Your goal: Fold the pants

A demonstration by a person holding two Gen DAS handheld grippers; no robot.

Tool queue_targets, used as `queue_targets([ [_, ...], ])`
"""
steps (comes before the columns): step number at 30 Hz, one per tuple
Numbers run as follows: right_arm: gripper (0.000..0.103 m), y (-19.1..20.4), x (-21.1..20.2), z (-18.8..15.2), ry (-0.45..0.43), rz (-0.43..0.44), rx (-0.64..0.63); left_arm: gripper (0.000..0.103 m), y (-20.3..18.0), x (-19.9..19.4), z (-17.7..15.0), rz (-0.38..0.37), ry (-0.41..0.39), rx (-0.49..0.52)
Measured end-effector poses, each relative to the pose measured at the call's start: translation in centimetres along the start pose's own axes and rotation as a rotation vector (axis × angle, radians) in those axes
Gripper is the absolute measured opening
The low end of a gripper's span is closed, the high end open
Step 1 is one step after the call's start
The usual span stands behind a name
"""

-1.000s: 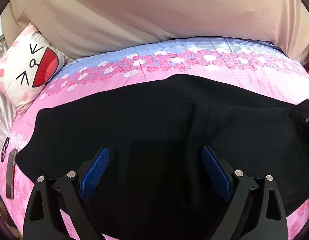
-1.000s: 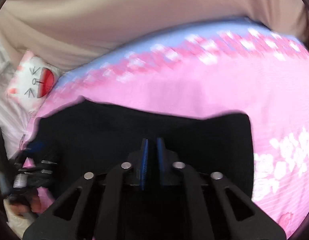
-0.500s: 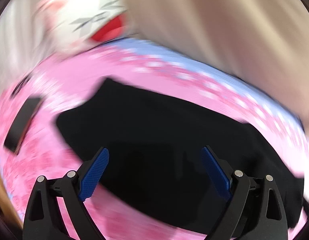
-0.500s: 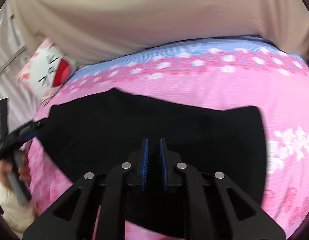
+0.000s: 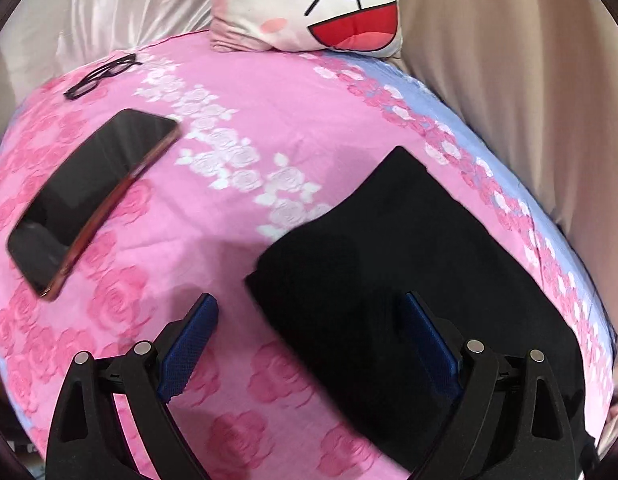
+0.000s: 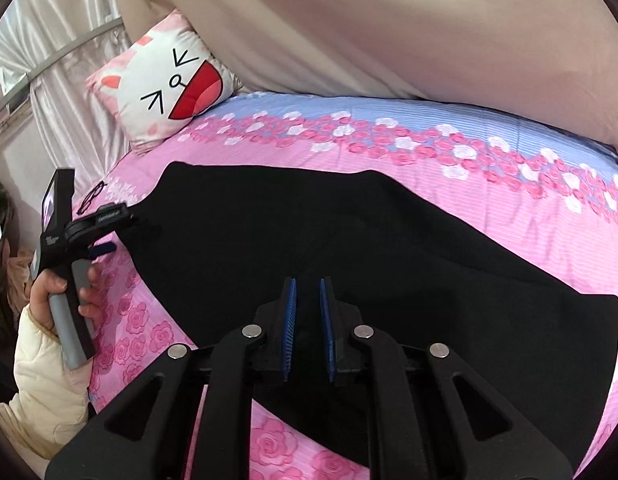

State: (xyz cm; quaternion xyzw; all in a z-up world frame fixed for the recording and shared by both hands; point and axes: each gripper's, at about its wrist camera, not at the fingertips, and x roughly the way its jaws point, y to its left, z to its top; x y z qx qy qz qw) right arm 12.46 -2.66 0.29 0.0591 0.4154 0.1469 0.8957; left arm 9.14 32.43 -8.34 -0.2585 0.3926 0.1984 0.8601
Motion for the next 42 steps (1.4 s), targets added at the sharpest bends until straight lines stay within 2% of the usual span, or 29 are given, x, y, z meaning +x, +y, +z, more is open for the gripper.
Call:
queue_targets([
  [3, 0.013, 0.4, 0.3, 0.1, 0.007, -0.015, 0.004, 0.088, -0.7, 0.7, 0.5, -0.017, -0.010, 0.004],
  [5, 0.019, 0.3, 0.4, 0.0, 0.012, -0.024, 0.013, 0.088, -0.9, 1.2, 0.9, -0.028, -0.015, 0.002],
  [6, 0.030, 0.1, 0.4, 0.0, 0.011, -0.032, 0.021, 0.078, -1.1, 1.3, 1.0, -0.017, -0.027, 0.000],
  [7, 0.044, 0.1, 0.5, 0.1, 0.010, -0.037, 0.024, 0.057, -1.3, 1.3, 1.2, 0.004, -0.039, 0.005],
  [8, 0.051, 0.1, 0.5, 0.1, 0.004, -0.044, 0.026, 0.047, -1.2, 1.4, 1.2, 0.017, -0.058, 0.008],
  [9, 0.057, 0.2, 0.4, 0.1, -0.005, -0.053, 0.025, 0.023, -1.3, 1.1, 1.4, 0.004, -0.080, 0.022],
  [10, 0.058, 0.2, 0.3, 0.2, -0.010, -0.057, 0.021, 0.016, -1.6, 0.8, 1.7, -0.033, -0.079, 0.044],
  [11, 0.059, 0.2, 0.3, 0.3, -0.010, -0.056, 0.021, 0.015, -1.9, 0.5, 1.8, -0.040, -0.081, 0.054],
  [14, 0.061, -0.1, 0.3, 0.4, -0.014, -0.056, 0.030, 0.014, -4.7, -2.7, 1.9, -0.081, -0.169, 0.168],
  [19, 0.071, -1.4, -0.8, 0.5, -0.052, -0.059, 0.069, 0.014, -11.2, -9.8, 1.1, -0.254, -0.287, 0.350],
  [23, 0.071, -3.9, -2.8, 0.0, -0.095, -0.081, 0.125, 0.014, -17.9, -14.5, -1.1, -0.360, -0.365, 0.514],
  [27, 0.071, -6.9, -5.1, -1.0, -0.132, -0.110, 0.182, 0.014, -24.4, -18.6, -5.4, -0.463, -0.400, 0.681],
  [33, 0.072, -12.2, -8.7, -3.5, -0.181, -0.147, 0.281, 0.014, -31.3, -21.7, -13.5, -0.572, -0.378, 0.862],
  [36, 0.072, -15.2, -10.3, -5.5, -0.193, -0.167, 0.337, 0.014, -33.9, -22.0, -18.2, -0.605, -0.332, 0.947],
  [39, 0.072, -17.4, -11.4, -7.2, -0.200, -0.175, 0.384, 0.015, -36.0, -21.1, -22.6, -0.612, -0.248, 1.012],
  [42, 0.072, -19.5, -12.4, -9.2, -0.203, -0.195, 0.432, 0.016, -37.1, -19.1, -26.9, -0.571, -0.182, 1.078],
])
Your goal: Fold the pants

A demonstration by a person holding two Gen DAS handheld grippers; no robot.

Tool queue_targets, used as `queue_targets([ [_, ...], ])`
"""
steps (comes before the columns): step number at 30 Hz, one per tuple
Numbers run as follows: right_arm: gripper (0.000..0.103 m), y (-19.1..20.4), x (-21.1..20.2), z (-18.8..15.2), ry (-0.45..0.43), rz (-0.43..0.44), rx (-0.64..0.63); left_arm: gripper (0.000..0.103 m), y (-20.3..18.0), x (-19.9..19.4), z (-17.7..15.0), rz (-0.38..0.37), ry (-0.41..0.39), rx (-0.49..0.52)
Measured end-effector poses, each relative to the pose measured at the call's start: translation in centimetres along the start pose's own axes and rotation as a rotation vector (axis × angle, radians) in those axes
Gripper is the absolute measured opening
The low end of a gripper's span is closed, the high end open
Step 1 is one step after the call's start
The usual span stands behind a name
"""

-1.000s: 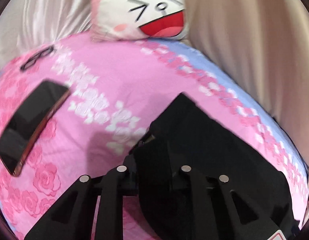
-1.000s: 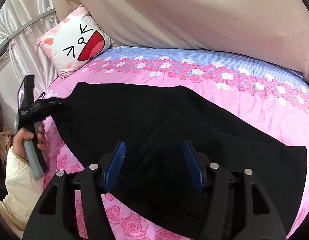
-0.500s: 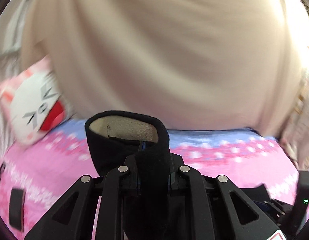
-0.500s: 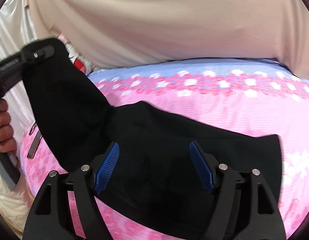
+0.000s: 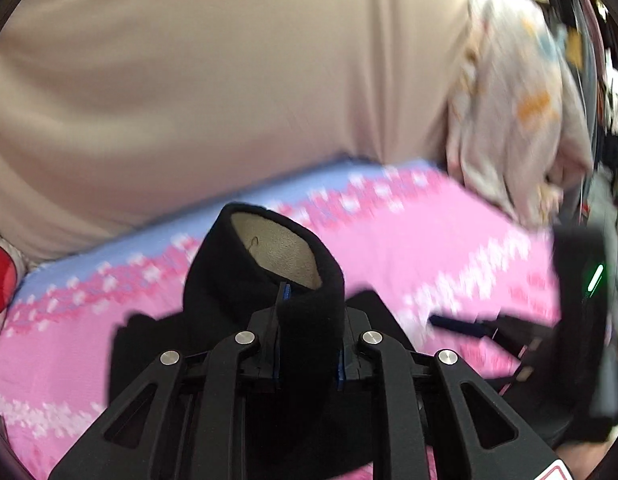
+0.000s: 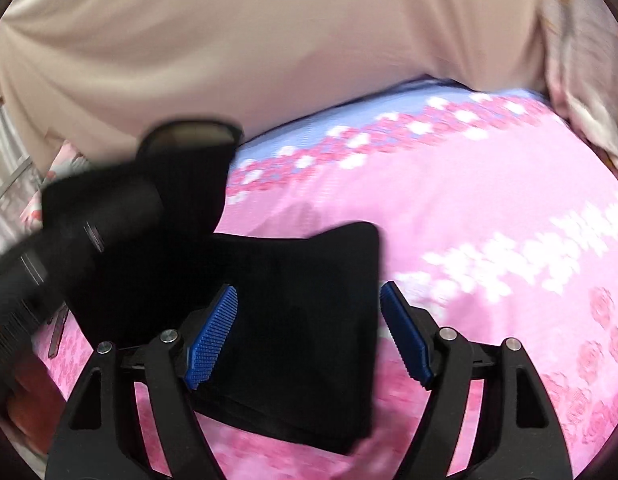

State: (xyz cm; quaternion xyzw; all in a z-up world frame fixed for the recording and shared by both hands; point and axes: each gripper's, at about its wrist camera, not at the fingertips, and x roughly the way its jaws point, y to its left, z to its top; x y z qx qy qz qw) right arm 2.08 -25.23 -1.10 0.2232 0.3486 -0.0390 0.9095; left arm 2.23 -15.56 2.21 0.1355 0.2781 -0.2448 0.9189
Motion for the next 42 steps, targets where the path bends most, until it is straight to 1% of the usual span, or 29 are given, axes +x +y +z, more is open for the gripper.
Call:
queue_targets([
  [3, 0.072, -1.8, 0.1, -0.9, 0.021, -0.103, -0.016, 0.016, -1.0, 1.5, -1.9, 0.000, 0.056, -0.013],
  [6, 0.072, -4.3, -0.2, -1.9, 0.033, -0.057, 0.064, 0.018, -2.0, 2.4, -3.5, 0.024, 0.095, 0.014],
  [8, 0.072, -5.4, -0.5, -2.2, 0.023, -0.090, 0.076, 0.024, -2.9, 2.7, -4.3, 0.038, 0.106, 0.035],
  [9, 0.072, -5.7, -0.6, -2.2, 0.021, -0.095, 0.084, 0.031, -3.3, 2.9, -4.9, 0.035, 0.118, 0.040],
  [10, 0.072, -6.5, -0.8, -2.3, 0.016, -0.093, 0.110, 0.044, -3.7, 3.1, -5.3, 0.023, 0.132, 0.043],
  [12, 0.072, -7.4, -1.3, -2.2, 0.005, -0.085, 0.146, 0.061, -4.4, 2.7, -6.5, -0.003, 0.148, 0.051],
  [13, 0.072, -7.6, -1.6, -2.0, -0.003, -0.082, 0.155, 0.062, -4.6, 1.8, -6.9, -0.003, 0.132, 0.069],
  [14, 0.072, -7.7, -2.2, -2.0, -0.014, -0.080, 0.156, 0.062, -4.8, 0.4, -7.3, 0.008, 0.097, 0.102],
  [15, 0.072, -7.8, -2.6, -1.8, -0.024, -0.067, 0.159, 0.066, -5.1, -0.7, -7.6, 0.020, 0.070, 0.131],
  [16, 0.074, -7.8, -2.9, -1.5, -0.028, -0.037, 0.163, 0.074, -5.1, -2.1, -7.9, 0.026, 0.036, 0.157],
  [17, 0.077, -7.5, -3.1, -1.1, -0.026, 0.022, 0.177, 0.078, -4.9, -3.4, -8.3, 0.020, 0.008, 0.169],
  [18, 0.084, -7.1, -3.2, -0.8, -0.020, 0.077, 0.184, 0.081, -4.3, -4.9, -8.7, 0.007, -0.016, 0.167],
  [20, 0.086, -5.7, -2.6, 0.1, -0.001, 0.151, 0.163, 0.082, -2.8, -6.3, -9.2, 0.015, -0.022, 0.143],
  [23, 0.086, -2.5, -0.3, 1.2, 0.042, 0.151, 0.055, 0.082, 0.5, -6.2, -9.8, 0.103, 0.031, 0.088],
  [25, 0.086, -0.5, 2.4, 1.5, 0.101, 0.163, 0.010, 0.082, 3.6, -5.1, -9.9, 0.174, 0.090, 0.009],
  [27, 0.085, 0.9, 4.8, 1.3, 0.152, 0.200, -0.006, 0.082, 6.3, -4.1, -9.8, 0.205, 0.123, -0.067],
  [28, 0.077, 1.9, 6.1, 0.9, 0.174, 0.194, -0.023, 0.082, 7.1, -3.9, -9.8, 0.211, 0.128, -0.093],
  [29, 0.065, 2.6, 7.0, 0.6, 0.179, 0.180, -0.055, 0.082, 8.1, -3.7, -9.8, 0.214, 0.130, -0.120],
  [30, 0.030, 3.7, 7.8, 0.1, 0.180, 0.139, -0.120, 0.082, 9.1, -3.3, -9.5, 0.213, 0.134, -0.146],
  [31, 0.022, 3.9, 8.0, -0.1, 0.189, 0.159, -0.121, 0.082, 9.7, -3.1, -9.4, 0.211, 0.140, -0.159],
  [33, 0.017, 4.4, 6.7, 0.4, 0.157, 0.160, -0.128, 0.082, 10.8, -2.6, -8.7, 0.199, 0.138, -0.177],
  [35, 0.017, 4.7, 3.1, 1.4, 0.066, 0.164, -0.139, 0.082, 10.9, -2.2, -7.7, 0.178, 0.130, -0.186],
  [36, 0.017, 4.5, 2.2, 1.8, 0.042, 0.158, -0.135, 0.084, 11.0, -1.9, -7.1, 0.149, 0.116, -0.191],
  [37, 0.017, 3.7, 1.5, 2.2, 0.017, 0.128, -0.122, 0.086, 11.2, -1.2, -6.8, 0.131, 0.111, -0.193],
  [38, 0.017, 2.6, 1.7, 2.3, 0.017, 0.093, -0.101, 0.086, 11.0, 0.0, -6.6, 0.117, 0.122, -0.188],
  [39, 0.018, 1.3, 2.7, 2.2, 0.045, 0.059, -0.081, 0.086, 10.9, 1.3, -6.6, 0.109, 0.142, -0.180],
  [40, 0.024, -0.1, 4.4, 1.8, 0.108, 0.035, -0.061, 0.086, 10.6, 2.6, -6.8, 0.107, 0.174, -0.173],
  [41, 0.030, -1.4, 6.2, 1.1, 0.166, 0.047, -0.028, 0.086, 10.1, 3.8, -7.0, 0.114, 0.205, -0.163],
  [42, 0.032, -2.7, 6.6, 0.5, 0.159, 0.105, 0.038, 0.087, 9.4, 5.0, -7.4, 0.154, 0.217, -0.134],
])
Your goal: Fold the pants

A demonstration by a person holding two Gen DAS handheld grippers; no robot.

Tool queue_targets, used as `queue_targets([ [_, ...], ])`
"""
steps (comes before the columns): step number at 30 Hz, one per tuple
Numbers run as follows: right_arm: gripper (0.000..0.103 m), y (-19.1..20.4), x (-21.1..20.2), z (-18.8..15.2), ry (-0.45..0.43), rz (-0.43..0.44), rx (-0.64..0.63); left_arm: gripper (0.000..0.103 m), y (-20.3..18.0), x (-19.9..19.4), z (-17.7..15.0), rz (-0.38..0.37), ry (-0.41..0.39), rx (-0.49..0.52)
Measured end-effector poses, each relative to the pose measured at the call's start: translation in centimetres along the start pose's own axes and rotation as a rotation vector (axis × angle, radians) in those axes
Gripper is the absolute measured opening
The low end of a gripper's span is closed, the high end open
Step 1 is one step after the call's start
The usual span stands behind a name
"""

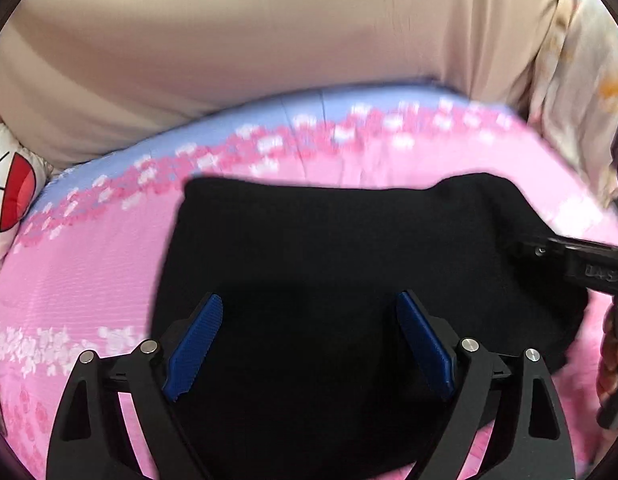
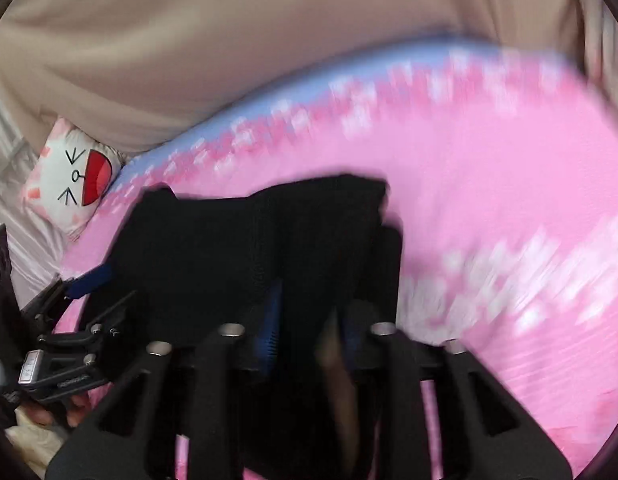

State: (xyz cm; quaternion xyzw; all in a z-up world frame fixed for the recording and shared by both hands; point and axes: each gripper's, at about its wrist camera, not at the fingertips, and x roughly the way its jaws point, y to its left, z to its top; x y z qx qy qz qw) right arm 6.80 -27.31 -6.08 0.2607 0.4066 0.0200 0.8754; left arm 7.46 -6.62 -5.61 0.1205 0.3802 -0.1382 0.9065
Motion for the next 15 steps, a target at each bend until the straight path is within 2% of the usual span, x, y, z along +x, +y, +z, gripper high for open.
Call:
queue_targets([
  [1, 0.033, -0.9, -0.7, -0.2, -0.022, 0.061, 0.063, 0.087, -0.7, 0.4, -0.3, 0.043, -0.008, 0.036],
  [3, 0.036, -1.2, -2.5, -0.4, -0.058, 0.078, 0.097, 0.086, -1.2, -0.4, -0.6, 0.070, -0.043, 0.068],
  [5, 0.036, -1.2, -4.7, -0.7, -0.122, 0.044, 0.088, 0.086, -0.9, -1.3, -0.2, 0.026, -0.044, 0.045],
  [7, 0.036, -1.5, -6.2, -1.0, -0.148, 0.051, 0.093, 0.086, -0.1, -1.5, 0.2, 0.010, -0.045, 0.010],
  [12, 0.035, -0.7, -6.9, -1.4, -0.130, 0.083, 0.038, 0.086, 0.8, -0.5, 0.6, 0.037, -0.003, -0.015],
  [14, 0.035, -0.3, -6.9, -2.8, -0.108, 0.062, 0.011, 0.086, 1.3, -1.9, 0.4, 0.016, -0.022, -0.036],
  [15, 0.035, -0.3, -6.9, -3.9, -0.090, 0.007, -0.013, 0.086, 1.3, -2.5, 0.2, -0.001, -0.025, -0.039],
])
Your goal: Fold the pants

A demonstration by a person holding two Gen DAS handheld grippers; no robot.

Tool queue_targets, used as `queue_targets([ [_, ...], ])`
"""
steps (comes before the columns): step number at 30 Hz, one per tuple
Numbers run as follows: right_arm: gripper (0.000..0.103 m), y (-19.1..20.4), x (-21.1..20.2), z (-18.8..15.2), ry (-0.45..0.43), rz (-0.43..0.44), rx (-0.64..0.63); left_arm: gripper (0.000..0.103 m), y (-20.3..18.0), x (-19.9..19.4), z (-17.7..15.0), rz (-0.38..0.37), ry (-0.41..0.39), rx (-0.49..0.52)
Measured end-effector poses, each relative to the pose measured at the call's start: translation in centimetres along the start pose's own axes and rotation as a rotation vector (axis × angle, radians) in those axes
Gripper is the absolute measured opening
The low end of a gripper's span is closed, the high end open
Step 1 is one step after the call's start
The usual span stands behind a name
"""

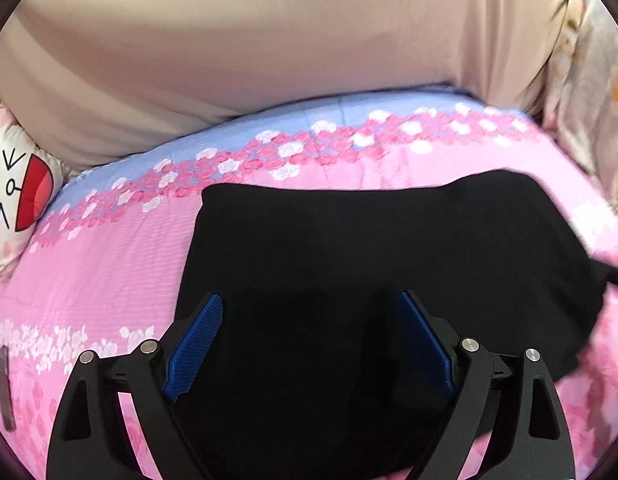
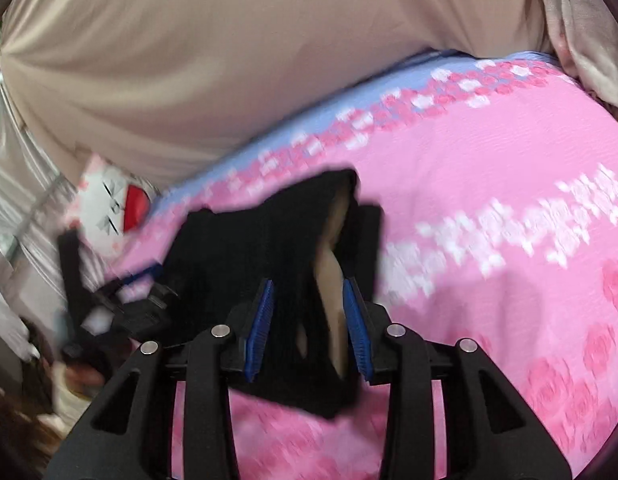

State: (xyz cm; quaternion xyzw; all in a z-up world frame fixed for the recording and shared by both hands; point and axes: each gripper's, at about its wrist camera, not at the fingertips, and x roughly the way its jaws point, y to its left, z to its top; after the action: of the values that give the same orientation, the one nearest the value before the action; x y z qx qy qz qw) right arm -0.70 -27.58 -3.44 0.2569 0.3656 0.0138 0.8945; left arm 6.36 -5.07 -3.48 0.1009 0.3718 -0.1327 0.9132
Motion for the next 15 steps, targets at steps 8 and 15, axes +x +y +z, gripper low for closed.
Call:
queue_targets([
  [8, 0.036, 1.6, -2.5, -3.1, 0.018, -0.009, -0.105, 0.086, -4.1, -0.7, -1.9, -0.176, 0.083, 0.037],
  [15, 0.009, 2.9, -1.3, -1.2, 0.026, -0.006, -0.178, 0.086, -8.0, -2.3, -2.9, -0.139, -0.001, 0.185],
])
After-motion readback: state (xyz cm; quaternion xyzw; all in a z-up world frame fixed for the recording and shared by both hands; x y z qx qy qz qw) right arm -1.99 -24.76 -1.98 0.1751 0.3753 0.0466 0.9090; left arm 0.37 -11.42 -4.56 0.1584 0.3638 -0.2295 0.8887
